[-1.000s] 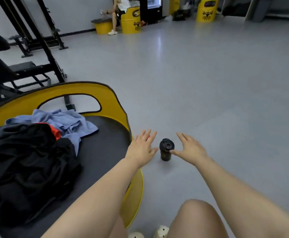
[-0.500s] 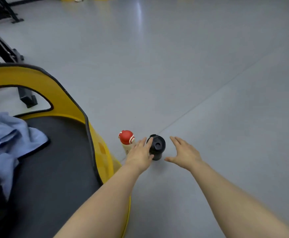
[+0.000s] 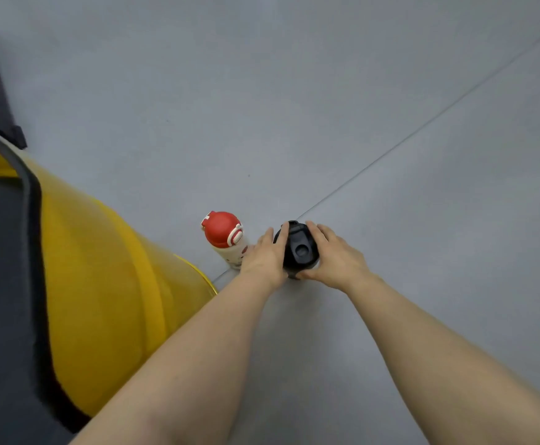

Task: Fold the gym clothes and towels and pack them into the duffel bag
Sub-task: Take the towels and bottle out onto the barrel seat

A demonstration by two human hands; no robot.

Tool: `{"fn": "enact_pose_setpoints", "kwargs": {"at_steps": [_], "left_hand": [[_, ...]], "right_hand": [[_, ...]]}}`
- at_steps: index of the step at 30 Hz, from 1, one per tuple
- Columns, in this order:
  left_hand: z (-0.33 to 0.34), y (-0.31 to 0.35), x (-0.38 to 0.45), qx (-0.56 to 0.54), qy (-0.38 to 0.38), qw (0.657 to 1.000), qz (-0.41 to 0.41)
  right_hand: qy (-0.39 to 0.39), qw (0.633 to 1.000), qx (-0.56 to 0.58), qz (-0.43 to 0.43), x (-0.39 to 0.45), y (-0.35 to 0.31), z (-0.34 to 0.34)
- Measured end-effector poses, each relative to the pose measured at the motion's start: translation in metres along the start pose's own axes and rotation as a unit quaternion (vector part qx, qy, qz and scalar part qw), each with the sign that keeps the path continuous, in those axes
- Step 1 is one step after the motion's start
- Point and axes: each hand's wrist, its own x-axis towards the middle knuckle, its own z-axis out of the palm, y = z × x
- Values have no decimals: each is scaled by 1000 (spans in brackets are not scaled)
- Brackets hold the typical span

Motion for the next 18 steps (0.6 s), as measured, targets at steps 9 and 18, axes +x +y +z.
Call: {"fn": "enact_pose_setpoints", "kwargs": {"at_steps": [9, 18], "left_hand": [[8, 1, 9, -151, -12, 988, 16], [-25, 7, -18, -119, 12, 990, 76]], "right_hand": [[19, 994, 112, 2, 10, -3, 20], [71, 985, 157, 4, -26, -17, -18]]}}
